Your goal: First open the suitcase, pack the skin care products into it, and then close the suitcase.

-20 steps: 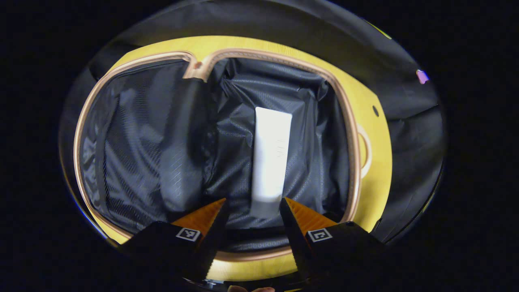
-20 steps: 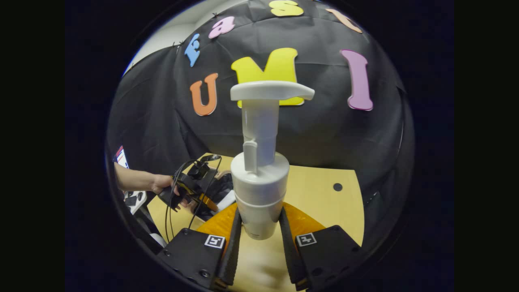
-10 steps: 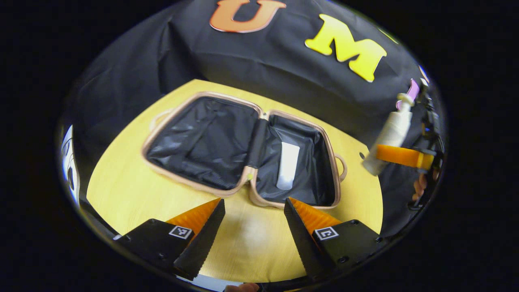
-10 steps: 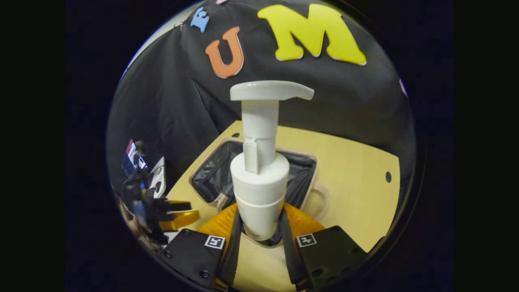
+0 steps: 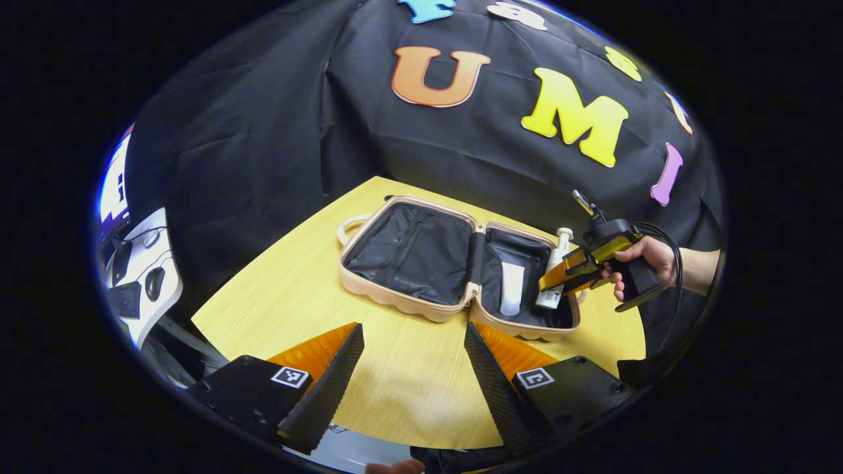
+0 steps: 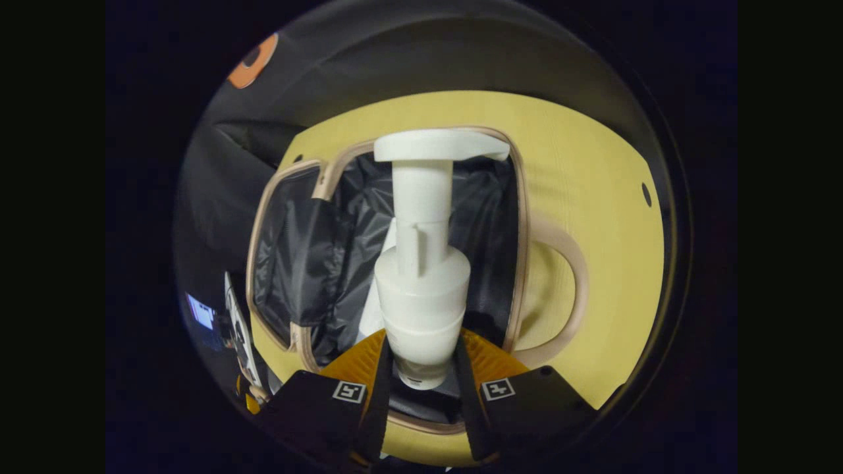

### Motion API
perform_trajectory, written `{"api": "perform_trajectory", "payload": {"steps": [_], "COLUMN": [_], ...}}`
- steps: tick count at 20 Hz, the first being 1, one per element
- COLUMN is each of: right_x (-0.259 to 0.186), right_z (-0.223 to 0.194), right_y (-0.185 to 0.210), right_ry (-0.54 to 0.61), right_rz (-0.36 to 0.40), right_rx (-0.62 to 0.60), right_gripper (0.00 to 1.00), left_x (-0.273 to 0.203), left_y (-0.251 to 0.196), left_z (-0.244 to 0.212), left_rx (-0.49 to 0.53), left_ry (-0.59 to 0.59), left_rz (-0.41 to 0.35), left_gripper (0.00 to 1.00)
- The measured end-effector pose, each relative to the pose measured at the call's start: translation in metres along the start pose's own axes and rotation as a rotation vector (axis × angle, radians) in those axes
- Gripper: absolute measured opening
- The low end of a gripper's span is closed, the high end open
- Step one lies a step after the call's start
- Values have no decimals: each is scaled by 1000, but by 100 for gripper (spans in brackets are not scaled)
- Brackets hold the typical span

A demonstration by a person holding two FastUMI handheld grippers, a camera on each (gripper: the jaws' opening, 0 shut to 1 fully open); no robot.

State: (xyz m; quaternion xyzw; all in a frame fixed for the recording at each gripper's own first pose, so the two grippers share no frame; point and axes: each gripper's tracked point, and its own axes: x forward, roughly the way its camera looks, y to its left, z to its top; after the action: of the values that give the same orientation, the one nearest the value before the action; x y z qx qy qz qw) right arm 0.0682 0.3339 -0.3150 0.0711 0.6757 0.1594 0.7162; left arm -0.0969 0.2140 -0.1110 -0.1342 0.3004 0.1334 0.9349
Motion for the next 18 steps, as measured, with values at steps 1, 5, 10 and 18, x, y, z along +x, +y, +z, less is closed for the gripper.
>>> {"api": "perform_trajectory", "payload": {"steps": [1, 5, 10, 18], "right_x": [6, 23, 23, -78], "right_z": [-2, -5, -5, -1], "right_y": [-3, -8, -6, 0], "right_ry": [24, 70, 44, -242], "right_rz": [-23, -92, -141, -30], "right_rx": [23, 121, 97, -137], "right_gripper": [47, 45, 52, 72], "left_x": [0, -2, -1, 28], "left_y": [2, 5, 7, 29], "left_z": [0, 5, 13, 62], "left_rx": [-16, -14, 11, -42], "left_ry": [1, -9, -29, -151], "left_rz": [0, -12, -34, -134], "left_gripper": [98, 98, 98, 98]}}
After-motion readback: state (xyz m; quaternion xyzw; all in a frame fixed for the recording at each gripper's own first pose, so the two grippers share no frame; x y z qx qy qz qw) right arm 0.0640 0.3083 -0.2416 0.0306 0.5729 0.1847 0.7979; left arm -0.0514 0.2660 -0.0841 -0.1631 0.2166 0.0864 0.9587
